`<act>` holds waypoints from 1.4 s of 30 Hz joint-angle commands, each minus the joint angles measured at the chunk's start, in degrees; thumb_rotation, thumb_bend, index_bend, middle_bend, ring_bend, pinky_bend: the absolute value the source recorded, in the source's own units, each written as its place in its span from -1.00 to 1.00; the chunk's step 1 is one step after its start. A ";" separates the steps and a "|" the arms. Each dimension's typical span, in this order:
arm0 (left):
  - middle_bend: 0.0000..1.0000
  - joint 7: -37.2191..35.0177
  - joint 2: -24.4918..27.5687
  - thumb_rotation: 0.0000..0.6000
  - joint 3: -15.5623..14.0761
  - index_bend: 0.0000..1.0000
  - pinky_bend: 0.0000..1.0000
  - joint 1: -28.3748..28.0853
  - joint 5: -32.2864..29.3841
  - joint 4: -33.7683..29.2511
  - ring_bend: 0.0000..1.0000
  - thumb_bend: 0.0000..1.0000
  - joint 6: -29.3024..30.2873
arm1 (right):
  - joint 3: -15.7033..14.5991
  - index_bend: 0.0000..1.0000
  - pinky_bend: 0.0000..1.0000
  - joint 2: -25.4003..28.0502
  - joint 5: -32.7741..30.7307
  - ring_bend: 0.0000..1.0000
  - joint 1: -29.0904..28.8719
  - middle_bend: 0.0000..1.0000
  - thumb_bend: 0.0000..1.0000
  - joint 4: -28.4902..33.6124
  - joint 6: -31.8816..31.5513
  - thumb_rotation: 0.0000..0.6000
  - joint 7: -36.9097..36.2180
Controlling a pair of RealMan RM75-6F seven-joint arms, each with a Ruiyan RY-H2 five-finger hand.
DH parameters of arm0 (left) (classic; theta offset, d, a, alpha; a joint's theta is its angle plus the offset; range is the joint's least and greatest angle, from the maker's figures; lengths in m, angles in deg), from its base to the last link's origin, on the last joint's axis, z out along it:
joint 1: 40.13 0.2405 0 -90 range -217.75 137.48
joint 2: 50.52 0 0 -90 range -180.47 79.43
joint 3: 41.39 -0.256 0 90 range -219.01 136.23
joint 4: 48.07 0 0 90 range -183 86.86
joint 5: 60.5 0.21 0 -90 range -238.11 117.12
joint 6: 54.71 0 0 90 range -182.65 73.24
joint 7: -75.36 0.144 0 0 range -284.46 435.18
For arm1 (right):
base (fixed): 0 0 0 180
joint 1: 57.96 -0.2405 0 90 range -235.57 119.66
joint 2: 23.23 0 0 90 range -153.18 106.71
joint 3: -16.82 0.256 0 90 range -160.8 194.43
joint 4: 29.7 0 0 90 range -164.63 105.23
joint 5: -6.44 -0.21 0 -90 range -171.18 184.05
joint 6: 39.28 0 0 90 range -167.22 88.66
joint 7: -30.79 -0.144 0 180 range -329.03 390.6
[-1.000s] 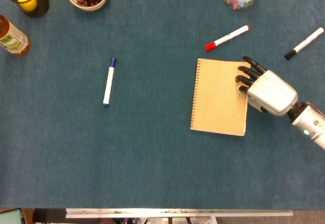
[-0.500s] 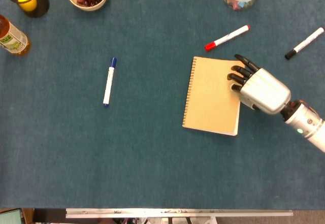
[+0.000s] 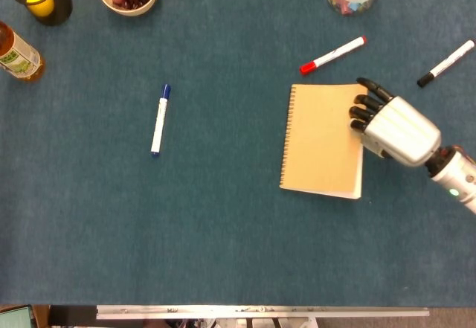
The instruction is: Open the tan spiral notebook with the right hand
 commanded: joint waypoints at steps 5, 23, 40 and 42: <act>-0.84 1.29 -0.17 1.00 -0.22 -0.72 -0.89 -0.35 0.91 -1.02 -0.94 -0.03 -0.03 | -2.10 0.66 -0.70 7.27 1.07 -0.32 2.09 0.02 0.03 4.57 -2.81 1.00 0.10; -0.84 2.84 0.02 1.00 -0.44 -0.72 -0.89 -1.09 1.02 -3.43 -0.94 -0.03 -1.01 | -0.75 0.66 -0.66 16.80 1.44 -0.30 -0.10 0.05 0.04 15.98 -0.12 1.00 -0.23; -0.84 0.14 1.33 1.00 -0.82 -0.72 -0.89 -0.03 0.70 -2.56 -0.94 -0.03 0.01 | 5.45 0.66 -0.66 6.96 -2.96 -0.30 -9.61 0.05 0.03 15.08 15.17 1.00 2.09; -0.84 -0.02 1.41 1.00 -0.89 -0.72 -0.89 -0.03 0.79 -2.60 -0.94 -0.03 -0.05 | 5.99 0.66 -0.66 5.67 -3.22 -0.30 -10.52 0.05 0.03 14.10 15.93 1.00 2.15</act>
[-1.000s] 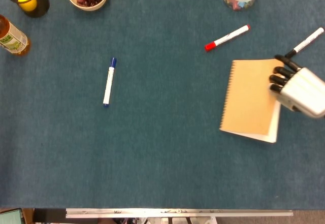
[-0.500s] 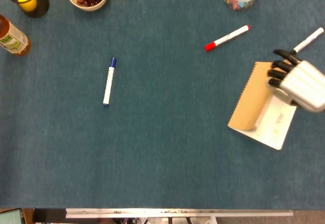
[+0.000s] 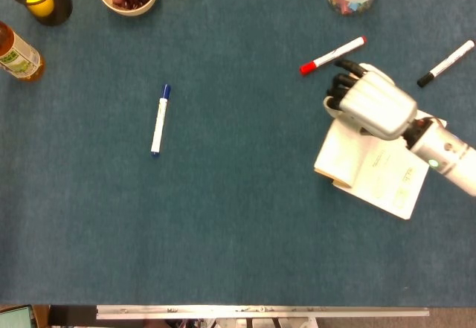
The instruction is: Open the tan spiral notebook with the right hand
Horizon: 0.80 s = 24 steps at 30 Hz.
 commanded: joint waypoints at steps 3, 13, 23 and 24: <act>-0.84 -0.23 0.18 1.00 -0.10 -0.72 -0.89 -0.02 0.12 -0.11 -0.94 -0.03 -0.10 | 1.13 0.66 -0.66 -3.30 -0.52 -0.30 -2.15 0.05 0.03 -2.61 1.87 1.00 0.09; -0.84 -0.47 0.38 1.00 -0.22 -0.72 -0.89 -0.08 0.21 -0.10 -0.94 -0.03 -0.34 | 1.04 0.66 -0.66 -11.73 0.59 -0.30 -5.17 0.05 0.03 -10.51 2.19 1.00 0.04; -0.84 -1.05 0.43 1.00 -0.37 -0.72 -0.89 0.23 0.04 0.34 -0.94 -0.03 -0.20 | -1.04 0.24 -0.65 -16.59 1.83 -0.44 -6.44 -0.15 -0.03 -15.69 2.70 1.00 1.66; -0.84 -1.08 0.44 1.00 -0.38 -0.72 -0.89 0.23 0.04 0.38 -0.94 -0.03 -0.22 | -0.99 0.10 -0.66 -16.74 1.59 -0.50 -6.36 -0.22 -0.10 -15.61 2.84 1.00 2.28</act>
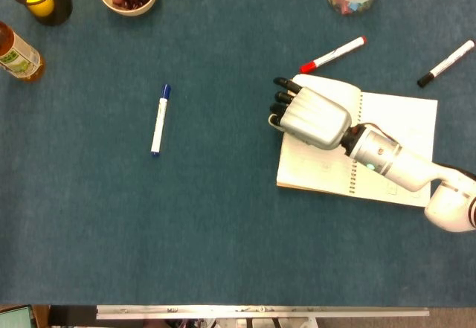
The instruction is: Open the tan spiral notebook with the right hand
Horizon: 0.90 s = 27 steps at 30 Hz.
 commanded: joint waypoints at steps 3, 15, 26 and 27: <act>-0.84 -0.11 0.05 1.00 0.05 -0.72 -0.89 0.07 0.01 0.06 -0.94 -0.03 0.17 | 0.61 -0.52 -0.77 -0.23 -1.63 -0.76 0.65 -0.56 -0.50 1.43 0.17 1.00 2.85; -0.84 0.20 -0.12 1.00 0.47 -0.72 -0.89 -0.15 -0.24 0.22 -0.94 -0.03 0.15 | 4.35 -1.00 -0.94 10.10 -7.76 -1.00 5.03 -1.00 -0.80 17.42 -3.29 1.00 10.49; -0.84 1.26 -0.78 1.00 1.94 -0.72 -0.89 -1.64 -0.89 1.51 -0.94 -0.03 -0.69 | 4.74 -0.61 -0.79 30.35 -20.23 -0.78 16.96 -0.51 -0.48 40.62 -7.05 1.00 20.96; -0.84 1.45 -0.94 1.00 2.02 -0.72 -0.89 -1.88 -0.82 1.65 -0.94 -0.03 -0.90 | 4.51 -0.58 -0.76 31.67 -20.89 -0.76 18.01 -0.49 -0.47 42.00 -7.74 1.00 21.88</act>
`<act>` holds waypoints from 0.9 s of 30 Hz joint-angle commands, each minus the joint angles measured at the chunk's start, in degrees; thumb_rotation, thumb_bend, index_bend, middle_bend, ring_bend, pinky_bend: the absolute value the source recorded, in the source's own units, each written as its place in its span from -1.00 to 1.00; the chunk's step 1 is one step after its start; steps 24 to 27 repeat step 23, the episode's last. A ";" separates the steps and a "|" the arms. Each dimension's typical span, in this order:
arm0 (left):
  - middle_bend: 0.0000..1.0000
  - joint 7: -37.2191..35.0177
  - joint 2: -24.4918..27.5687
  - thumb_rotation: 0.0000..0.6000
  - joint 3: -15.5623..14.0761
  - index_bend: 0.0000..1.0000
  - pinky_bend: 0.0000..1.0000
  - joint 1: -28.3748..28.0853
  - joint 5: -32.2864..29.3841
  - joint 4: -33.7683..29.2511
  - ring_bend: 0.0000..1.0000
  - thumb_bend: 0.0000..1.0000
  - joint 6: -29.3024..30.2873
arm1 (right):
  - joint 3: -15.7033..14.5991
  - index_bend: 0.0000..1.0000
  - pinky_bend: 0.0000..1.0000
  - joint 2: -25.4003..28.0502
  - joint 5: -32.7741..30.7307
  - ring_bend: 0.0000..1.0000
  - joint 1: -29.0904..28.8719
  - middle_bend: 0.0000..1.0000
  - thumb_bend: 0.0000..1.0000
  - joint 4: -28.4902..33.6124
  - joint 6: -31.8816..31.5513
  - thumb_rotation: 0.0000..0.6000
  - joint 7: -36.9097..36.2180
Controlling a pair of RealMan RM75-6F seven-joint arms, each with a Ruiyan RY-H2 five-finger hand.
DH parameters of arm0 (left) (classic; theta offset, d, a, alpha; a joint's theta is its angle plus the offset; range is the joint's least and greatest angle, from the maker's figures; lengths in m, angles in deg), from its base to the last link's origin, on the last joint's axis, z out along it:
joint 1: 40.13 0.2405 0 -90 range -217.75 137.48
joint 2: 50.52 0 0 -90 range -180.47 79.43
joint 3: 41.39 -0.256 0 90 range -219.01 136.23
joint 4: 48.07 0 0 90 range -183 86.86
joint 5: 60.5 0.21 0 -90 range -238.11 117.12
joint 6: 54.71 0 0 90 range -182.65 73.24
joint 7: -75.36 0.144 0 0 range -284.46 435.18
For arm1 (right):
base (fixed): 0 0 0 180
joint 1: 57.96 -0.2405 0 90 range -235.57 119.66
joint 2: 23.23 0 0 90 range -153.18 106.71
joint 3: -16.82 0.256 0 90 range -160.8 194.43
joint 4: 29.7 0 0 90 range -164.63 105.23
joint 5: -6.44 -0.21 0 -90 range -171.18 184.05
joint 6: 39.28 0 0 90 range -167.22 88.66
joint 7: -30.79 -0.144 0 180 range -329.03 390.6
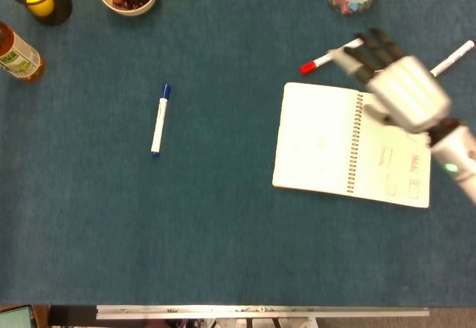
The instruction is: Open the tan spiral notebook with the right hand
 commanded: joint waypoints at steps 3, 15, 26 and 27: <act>-0.84 1.19 -0.84 1.00 0.51 -0.72 -0.89 -1.05 0.27 0.72 -0.94 -0.03 -0.75 | -1.26 -0.47 -0.65 10.34 -6.00 -0.69 8.66 -0.42 -0.46 10.94 -5.53 1.00 6.93; -0.84 2.65 -2.72 1.00 0.99 -0.72 -0.89 -2.35 1.69 1.92 -0.94 -0.03 -0.37 | -3.99 -0.37 -0.61 16.53 -5.20 -0.65 20.98 -0.36 -0.45 17.45 -18.47 1.00 8.79; -0.84 2.90 -3.10 1.00 0.90 -0.72 -0.89 -2.71 2.38 1.73 -0.94 -0.03 -0.06 | -3.85 -0.35 -0.61 15.65 -3.94 -0.65 24.30 -0.35 -0.45 16.99 -20.35 1.00 7.00; -0.84 2.90 -3.10 1.00 0.90 -0.72 -0.89 -2.71 2.38 1.73 -0.94 -0.03 -0.06 | -3.85 -0.35 -0.61 15.65 -3.94 -0.65 24.30 -0.35 -0.45 16.99 -20.35 1.00 7.00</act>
